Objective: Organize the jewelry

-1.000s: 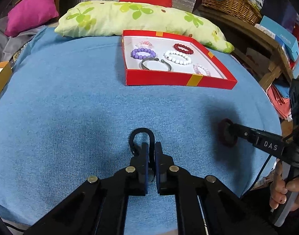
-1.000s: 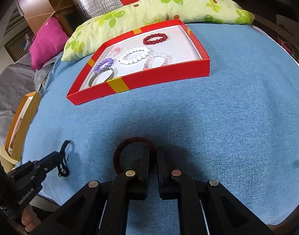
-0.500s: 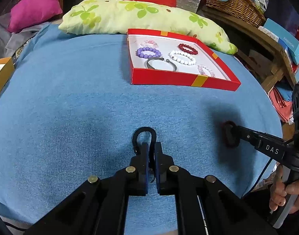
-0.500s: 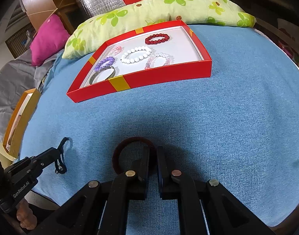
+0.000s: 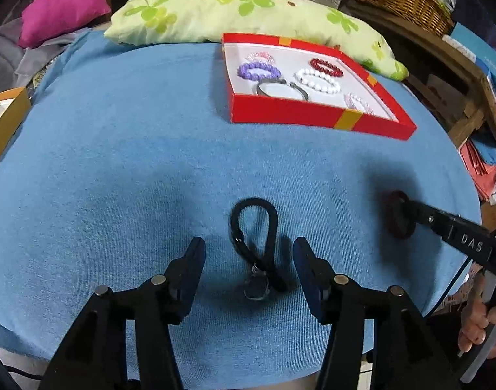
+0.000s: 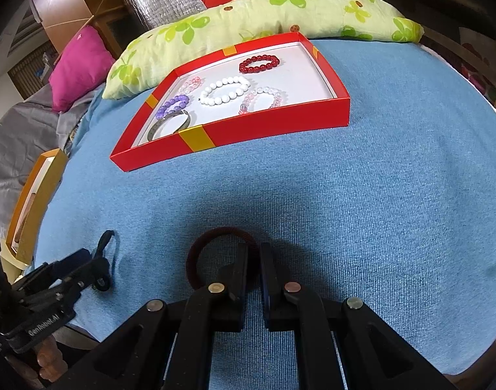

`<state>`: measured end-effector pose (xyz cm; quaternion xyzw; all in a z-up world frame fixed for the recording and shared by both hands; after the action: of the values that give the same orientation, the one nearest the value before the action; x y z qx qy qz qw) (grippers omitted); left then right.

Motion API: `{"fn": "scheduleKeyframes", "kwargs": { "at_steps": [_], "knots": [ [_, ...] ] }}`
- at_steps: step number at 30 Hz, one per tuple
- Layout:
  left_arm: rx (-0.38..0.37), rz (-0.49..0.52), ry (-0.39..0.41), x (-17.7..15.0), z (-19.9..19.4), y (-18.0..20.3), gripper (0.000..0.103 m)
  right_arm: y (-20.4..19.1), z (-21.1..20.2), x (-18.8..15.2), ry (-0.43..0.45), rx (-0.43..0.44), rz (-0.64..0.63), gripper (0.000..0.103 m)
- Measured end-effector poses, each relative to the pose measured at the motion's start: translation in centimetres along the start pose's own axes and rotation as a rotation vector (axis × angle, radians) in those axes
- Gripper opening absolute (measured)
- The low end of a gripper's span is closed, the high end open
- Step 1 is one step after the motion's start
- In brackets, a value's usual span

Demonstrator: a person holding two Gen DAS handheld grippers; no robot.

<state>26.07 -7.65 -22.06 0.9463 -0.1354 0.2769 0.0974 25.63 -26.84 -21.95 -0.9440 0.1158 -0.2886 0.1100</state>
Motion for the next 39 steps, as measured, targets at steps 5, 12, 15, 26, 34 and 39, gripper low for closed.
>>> {"fn": "scheduleKeyframes", "kwargs": {
  "at_steps": [5, 12, 15, 26, 34, 39],
  "knots": [
    [-0.039, 0.000, 0.005, -0.1, -0.2, 0.3, 0.020, 0.0, 0.0, 0.0, 0.001, -0.002, -0.004, 0.009],
    [-0.054, 0.020, 0.033, 0.2, -0.8, 0.7, 0.008, 0.0, -0.2, 0.0, 0.006, 0.005, 0.000, 0.008],
    [-0.057, 0.025, 0.054, 0.5, -1.2, 0.8, 0.006, -0.4, -0.5, 0.0, 0.012, 0.033, -0.005, 0.008],
    [-0.080, 0.032, 0.134, 2.0, -2.7, 1.5, 0.006, -1.2, -3.3, 1.3, 0.132, 0.118, 0.006, 0.007],
    [-0.099, 0.024, 0.193, 3.1, -3.8, 1.5, 0.006, 0.3, -3.6, 1.7, 0.131, 0.113, 0.050, 0.007],
    [-0.115, 0.012, 0.249, 3.8, -5.1, 1.0, 0.006, 1.1, -3.9, 1.8, 0.139, 0.106, 0.062, 0.007]
  ]
}}
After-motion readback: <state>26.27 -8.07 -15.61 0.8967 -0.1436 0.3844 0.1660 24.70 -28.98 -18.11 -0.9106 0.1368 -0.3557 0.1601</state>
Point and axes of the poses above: each gripper's, at about its wrist camera, not at the fingertips, and z roughly the way its jaws point, y to its right, x to its top, the point moved 8 cm from there along z, roughly the way its jaws point
